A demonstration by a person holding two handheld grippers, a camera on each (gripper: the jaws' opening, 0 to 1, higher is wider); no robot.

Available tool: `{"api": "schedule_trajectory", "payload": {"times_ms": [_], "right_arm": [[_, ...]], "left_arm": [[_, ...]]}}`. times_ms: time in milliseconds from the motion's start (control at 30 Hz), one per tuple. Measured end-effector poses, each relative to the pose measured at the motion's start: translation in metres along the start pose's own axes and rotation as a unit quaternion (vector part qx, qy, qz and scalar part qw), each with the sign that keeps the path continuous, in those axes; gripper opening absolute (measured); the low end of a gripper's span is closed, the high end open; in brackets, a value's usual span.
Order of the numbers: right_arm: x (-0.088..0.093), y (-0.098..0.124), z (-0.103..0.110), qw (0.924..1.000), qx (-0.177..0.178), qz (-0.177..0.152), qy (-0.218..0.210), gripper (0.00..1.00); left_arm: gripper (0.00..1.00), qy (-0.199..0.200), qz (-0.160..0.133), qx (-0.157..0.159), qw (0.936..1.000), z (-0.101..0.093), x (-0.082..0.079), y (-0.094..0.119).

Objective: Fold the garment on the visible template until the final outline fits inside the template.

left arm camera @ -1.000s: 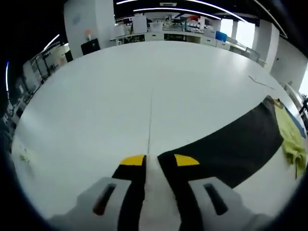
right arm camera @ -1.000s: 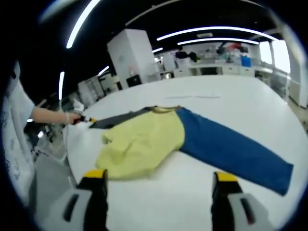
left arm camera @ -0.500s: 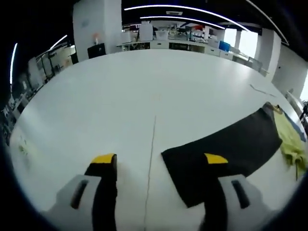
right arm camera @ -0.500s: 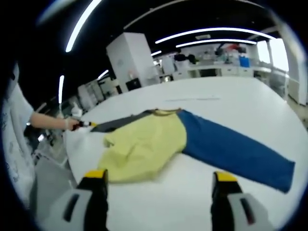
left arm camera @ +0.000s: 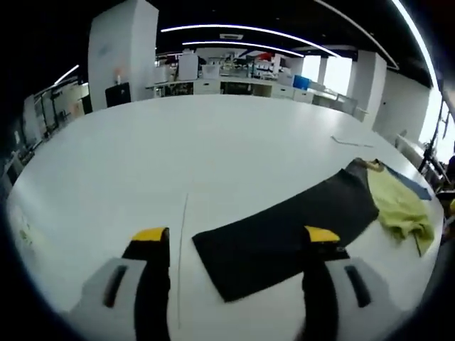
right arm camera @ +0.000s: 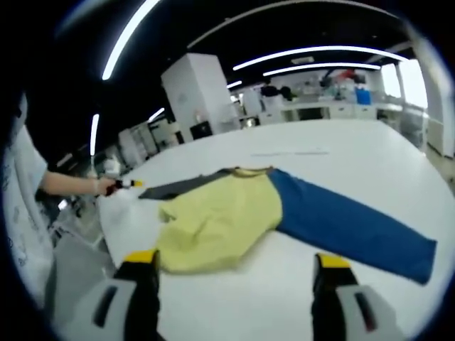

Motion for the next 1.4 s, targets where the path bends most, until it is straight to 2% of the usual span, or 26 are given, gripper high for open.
{"api": "schedule_trajectory", "payload": {"times_ms": [200, 300, 533, 733, 833, 967, 1133, 1267, 1400], "right_arm": [[-0.001, 0.002, 0.003, 0.9999, -0.005, -0.003, 0.009, 0.89], [-0.003, 0.002, 0.004, 0.9999, -0.009, -0.007, 0.012, 0.89], [-0.004, -0.002, 0.007, 0.9996, -0.018, -0.008, 0.02, 0.89], [-0.005, -0.005, 0.013, 0.9989, -0.03, -0.001, 0.037, 0.89], [-0.007, -0.006, 0.016, 0.9986, -0.036, -0.002, 0.039, 0.89], [-0.011, -0.009, 0.019, 0.9977, -0.045, 0.0, 0.05, 0.88], [-0.017, -0.012, 0.025, 0.9967, -0.055, -0.008, 0.06, 0.88], [-0.015, -0.015, 0.03, 0.9958, -0.063, -0.004, 0.067, 0.87], [-0.011, -0.018, 0.034, 0.9946, -0.071, 0.002, 0.076, 0.85]], "left_arm": [[0.72, -0.013, -0.029, 0.043, 0.9986, -0.036, -0.008, 0.017], [0.69, -0.016, -0.038, 0.063, 0.9972, -0.047, -0.007, 0.023], [0.68, -0.018, -0.044, 0.112, 0.9926, -0.081, -0.006, 0.034], [0.66, -0.05, -0.052, 0.163, 0.984, -0.106, -0.009, 0.039], [0.67, -0.086, -0.052, 0.169, 0.9804, -0.121, -0.012, 0.045], [0.67, -0.108, -0.054, 0.189, 0.9745, -0.143, -0.012, 0.054], [0.66, -0.138, -0.052, 0.212, 0.966, -0.177, -0.002, 0.067], [0.66, -0.153, -0.05, 0.229, 0.9601, -0.197, 0.005, 0.076], [0.65, -0.173, -0.042, 0.242, 0.9538, -0.208, 0.012, 0.08]]}}
Point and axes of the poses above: the point that each gripper's makers call its tool centre point, and the gripper's own axes: y roughly backward along the fingers, z roughly to its left, x roughly out of its underside, the point moved 9 cm from there along y, roughly backward along the fingers, and after that the axes turned 1 degree about z, right-handed, at the moved point
